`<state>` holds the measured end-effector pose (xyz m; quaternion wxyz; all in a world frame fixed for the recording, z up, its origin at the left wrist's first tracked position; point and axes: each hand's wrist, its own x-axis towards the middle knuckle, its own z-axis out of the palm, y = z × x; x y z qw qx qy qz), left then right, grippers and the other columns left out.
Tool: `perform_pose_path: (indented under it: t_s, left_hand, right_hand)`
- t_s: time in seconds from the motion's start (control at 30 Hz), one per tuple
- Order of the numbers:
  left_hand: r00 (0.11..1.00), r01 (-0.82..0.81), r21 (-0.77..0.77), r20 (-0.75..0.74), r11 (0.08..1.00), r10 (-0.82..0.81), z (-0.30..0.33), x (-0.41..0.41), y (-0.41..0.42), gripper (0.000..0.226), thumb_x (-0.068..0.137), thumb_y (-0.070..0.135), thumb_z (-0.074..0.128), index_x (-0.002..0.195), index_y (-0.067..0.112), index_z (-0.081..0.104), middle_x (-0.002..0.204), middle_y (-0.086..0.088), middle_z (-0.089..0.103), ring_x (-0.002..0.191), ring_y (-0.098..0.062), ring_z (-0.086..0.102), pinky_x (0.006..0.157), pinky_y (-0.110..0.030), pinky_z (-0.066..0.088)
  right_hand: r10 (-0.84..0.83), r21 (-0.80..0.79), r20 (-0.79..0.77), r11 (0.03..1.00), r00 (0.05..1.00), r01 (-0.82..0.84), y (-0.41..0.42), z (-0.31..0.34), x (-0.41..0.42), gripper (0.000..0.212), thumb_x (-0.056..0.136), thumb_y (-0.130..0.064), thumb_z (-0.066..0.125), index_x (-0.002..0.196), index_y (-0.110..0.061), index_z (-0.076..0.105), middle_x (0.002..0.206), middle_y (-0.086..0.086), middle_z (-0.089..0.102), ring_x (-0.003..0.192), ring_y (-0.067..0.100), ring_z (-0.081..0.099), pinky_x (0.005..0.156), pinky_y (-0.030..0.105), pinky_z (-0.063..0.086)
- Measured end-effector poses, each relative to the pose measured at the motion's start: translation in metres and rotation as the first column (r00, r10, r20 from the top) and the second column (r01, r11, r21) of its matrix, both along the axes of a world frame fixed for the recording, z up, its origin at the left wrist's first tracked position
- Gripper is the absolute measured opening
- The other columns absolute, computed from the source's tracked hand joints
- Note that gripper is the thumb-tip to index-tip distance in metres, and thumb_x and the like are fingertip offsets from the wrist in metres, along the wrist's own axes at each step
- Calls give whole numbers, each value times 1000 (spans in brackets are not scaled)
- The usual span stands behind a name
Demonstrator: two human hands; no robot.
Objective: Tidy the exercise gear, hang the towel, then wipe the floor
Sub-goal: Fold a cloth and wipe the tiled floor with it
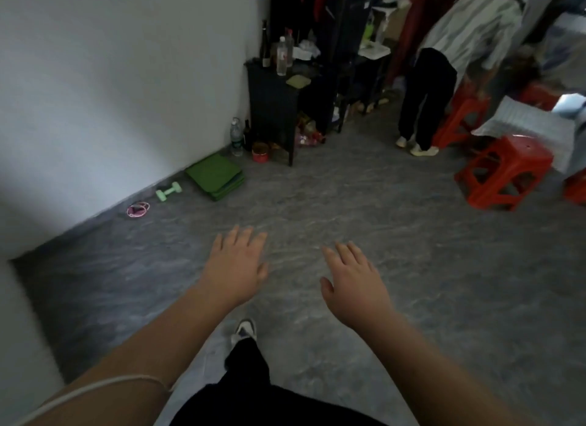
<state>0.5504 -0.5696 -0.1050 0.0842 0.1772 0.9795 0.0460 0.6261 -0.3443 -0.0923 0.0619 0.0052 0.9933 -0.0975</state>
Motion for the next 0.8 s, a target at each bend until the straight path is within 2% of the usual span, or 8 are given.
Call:
perform_pose_path:
  t_s: [0.17, 0.43, 0.63, 0.8]
  left_hand:
    - [1000, 1, 13, 0, 1000, -1, -13, -170, 6, 65, 100, 49, 38, 155, 27, 14, 164, -6, 16, 151, -30, 9, 120, -53, 16]
    - [998, 63, -46, -4, 997, -63, 7, -420, 7, 65, 99, 50, 38, 155, 27, 16, 163, -7, 18, 150, -30, 11, 120, -53, 14]
    - [995, 101, -50, 1, 994, -101, 5, -562, 46, 66, 98, 48, 40, 155, 27, 15, 163, -7, 17, 150, -29, 12, 120, -53, 16]
    - [999, 35, -47, -9, 998, -36, -14, -699, 95, 66, 98, 48, 40, 155, 26, 15, 163, -7, 18, 150, -29, 12, 120, -53, 17]
  right_hand:
    - [6, 5, 5, 1000, 1000, -6, 1, -12, -171, 63, 98, -43, 40, 155, -25, 19, 164, 3, 18, 151, 24, 7, 120, 42, 16]
    - [-46, -50, -27, 998, 999, 45, -1, 4, -417, 63, 98, -41, 42, 154, -26, 18, 163, 2, 19, 151, 24, 7, 120, 42, 18]
    - [-53, -52, -25, 997, 998, 51, 40, 0, -559, 63, 98, -42, 41, 155, -26, 18, 163, 3, 19, 151, 24, 8, 120, 41, 18]
    - [-19, -57, -63, 998, 998, 15, 91, -15, -701, 63, 99, -40, 41, 155, -25, 18, 163, 3, 18, 151, 25, 8, 120, 43, 19]
